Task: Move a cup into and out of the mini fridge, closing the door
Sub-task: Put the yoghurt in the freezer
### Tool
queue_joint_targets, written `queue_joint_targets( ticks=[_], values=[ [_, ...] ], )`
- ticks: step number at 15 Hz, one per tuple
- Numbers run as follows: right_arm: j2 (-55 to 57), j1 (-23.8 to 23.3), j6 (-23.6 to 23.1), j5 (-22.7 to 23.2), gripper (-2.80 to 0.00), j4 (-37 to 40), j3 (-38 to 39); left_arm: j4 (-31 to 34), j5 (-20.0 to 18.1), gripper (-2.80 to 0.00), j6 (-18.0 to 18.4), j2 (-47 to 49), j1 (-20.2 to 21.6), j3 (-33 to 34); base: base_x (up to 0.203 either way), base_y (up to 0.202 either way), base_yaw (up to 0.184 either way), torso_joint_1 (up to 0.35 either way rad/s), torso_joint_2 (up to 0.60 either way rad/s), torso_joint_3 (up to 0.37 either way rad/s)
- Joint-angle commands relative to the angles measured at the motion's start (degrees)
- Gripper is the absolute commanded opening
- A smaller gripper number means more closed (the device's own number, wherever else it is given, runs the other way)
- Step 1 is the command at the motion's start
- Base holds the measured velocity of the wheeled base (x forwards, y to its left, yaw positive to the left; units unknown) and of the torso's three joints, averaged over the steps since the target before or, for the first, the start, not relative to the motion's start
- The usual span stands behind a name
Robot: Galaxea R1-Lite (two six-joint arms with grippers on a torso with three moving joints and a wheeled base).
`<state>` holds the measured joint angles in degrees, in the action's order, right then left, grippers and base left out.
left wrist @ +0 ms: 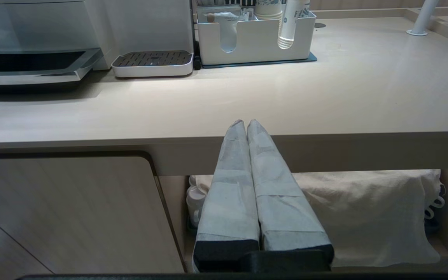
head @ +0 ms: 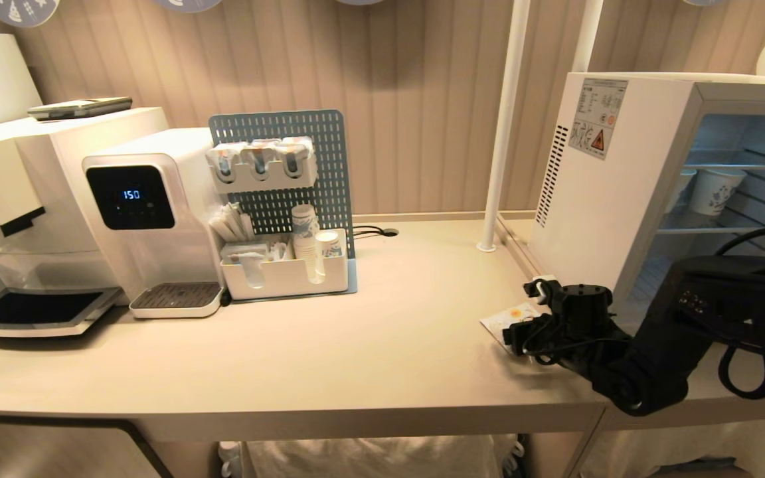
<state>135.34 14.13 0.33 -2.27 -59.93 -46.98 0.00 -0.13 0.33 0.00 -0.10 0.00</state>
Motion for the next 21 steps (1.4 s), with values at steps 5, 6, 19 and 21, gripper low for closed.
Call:
queue_joint_targets(
  ticks=[5,6,19,21],
  values=[
    [-0.90,-0.50,-1.12,-0.01,-2.80,3.01,-2.49,0.00,-0.04,-2.80,0.02,-0.09,0.01,0.00,0.000,0.000,0.000,0.000,0.00,0.000],
    [-1.27,-0.51,-1.12,-0.09,-2.80,2.98,-2.19,0.00,-0.04,-2.80,0.02,-0.09,0.01,0.09,0.000,0.000,0.000,0.000,0.00,0.000],
    [-19.11,-0.78,-0.11,-0.03,-2.80,4.54,5.92,-0.09,0.05,-2.80,0.37,-0.09,0.01,0.09,0.000,0.000,0.000,0.000,0.00,0.000],
    [-28.50,-0.68,1.08,-0.71,-2.80,5.13,10.25,-0.09,0.01,-2.80,0.37,-0.09,0.01,0.09,0.000,0.000,0.000,0.000,0.00,0.000]
  ],
)
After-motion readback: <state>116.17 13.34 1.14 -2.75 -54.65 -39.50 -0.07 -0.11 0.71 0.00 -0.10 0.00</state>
